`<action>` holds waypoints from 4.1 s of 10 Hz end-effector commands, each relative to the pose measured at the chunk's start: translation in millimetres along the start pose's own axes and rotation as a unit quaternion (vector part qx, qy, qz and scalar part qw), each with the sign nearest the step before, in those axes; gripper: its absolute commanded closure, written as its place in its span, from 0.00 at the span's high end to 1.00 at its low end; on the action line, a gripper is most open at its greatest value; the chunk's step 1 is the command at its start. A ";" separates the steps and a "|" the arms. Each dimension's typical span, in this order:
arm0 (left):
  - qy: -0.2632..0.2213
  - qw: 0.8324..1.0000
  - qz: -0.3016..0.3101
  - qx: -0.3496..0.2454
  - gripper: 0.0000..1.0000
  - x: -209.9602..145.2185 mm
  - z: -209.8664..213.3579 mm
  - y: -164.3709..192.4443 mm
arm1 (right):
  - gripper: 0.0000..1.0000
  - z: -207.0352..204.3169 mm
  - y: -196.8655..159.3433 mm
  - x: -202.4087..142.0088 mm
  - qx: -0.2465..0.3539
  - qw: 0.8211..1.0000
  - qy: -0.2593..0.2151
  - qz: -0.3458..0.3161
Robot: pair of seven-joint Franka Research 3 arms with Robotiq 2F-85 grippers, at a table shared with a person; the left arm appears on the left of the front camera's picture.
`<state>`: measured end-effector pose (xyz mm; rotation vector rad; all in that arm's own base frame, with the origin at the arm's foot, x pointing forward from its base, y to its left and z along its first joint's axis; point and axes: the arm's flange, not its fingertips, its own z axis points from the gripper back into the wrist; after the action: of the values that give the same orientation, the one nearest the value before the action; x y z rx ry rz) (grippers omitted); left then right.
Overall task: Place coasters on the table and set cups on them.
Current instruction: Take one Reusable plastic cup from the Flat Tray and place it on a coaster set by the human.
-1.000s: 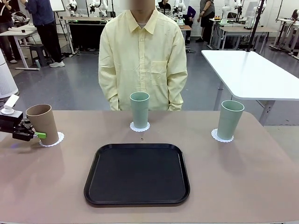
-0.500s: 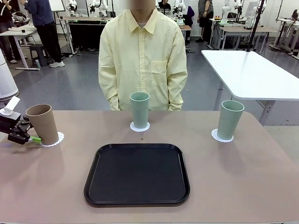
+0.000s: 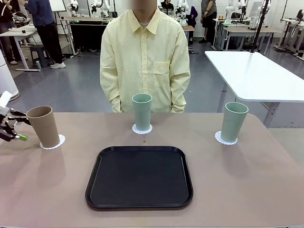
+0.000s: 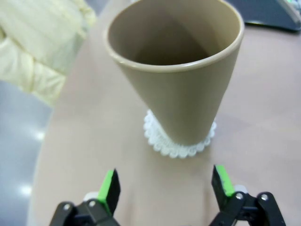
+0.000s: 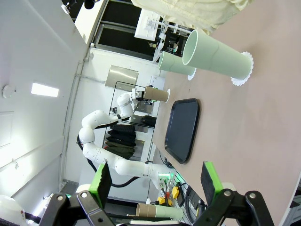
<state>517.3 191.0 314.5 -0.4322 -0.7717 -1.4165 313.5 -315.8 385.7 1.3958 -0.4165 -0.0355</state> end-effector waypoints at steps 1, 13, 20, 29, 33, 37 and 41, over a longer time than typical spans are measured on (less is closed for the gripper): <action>0.058 0.998 0.007 0.040 1.00 15.9 27.2 -13.7 | 1.00 -0.1 -0.3 -0.3 -0.002 1.000 -0.002 -0.003; 0.242 0.958 0.147 0.045 1.00 197.2 117.3 -96.0 | 1.00 -0.1 -0.3 -0.3 -0.002 1.000 -0.002 -0.003; 0.227 0.964 0.139 0.029 1.00 193.5 125.3 -86.3 | 1.00 -0.1 -0.3 -0.3 -0.002 1.000 -0.002 -0.003; 0.184 0.850 0.494 0.030 1.00 185.6 121.9 -161.7 | 1.00 -0.1 -0.3 -0.3 -0.002 1.000 -0.002 -0.003; 0.191 0.850 0.490 0.015 1.00 180.4 124.0 -163.4 | 1.00 -0.1 -0.3 -0.3 -0.002 1.000 -0.002 -0.003; -0.146 0.799 0.533 -0.237 1.00 95.7 184.0 -111.8 | 1.00 -0.1 -0.3 -0.3 -0.002 1.000 -0.002 -0.003; -0.225 0.740 0.585 -0.243 1.00 10.6 227.9 -90.8 | 1.00 -0.1 -0.3 -0.3 -0.002 1.000 -0.002 -0.003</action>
<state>362.1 283.1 450.5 -1.4182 -0.3247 -0.2967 313.5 -315.6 385.5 1.3959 -0.4160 -0.0357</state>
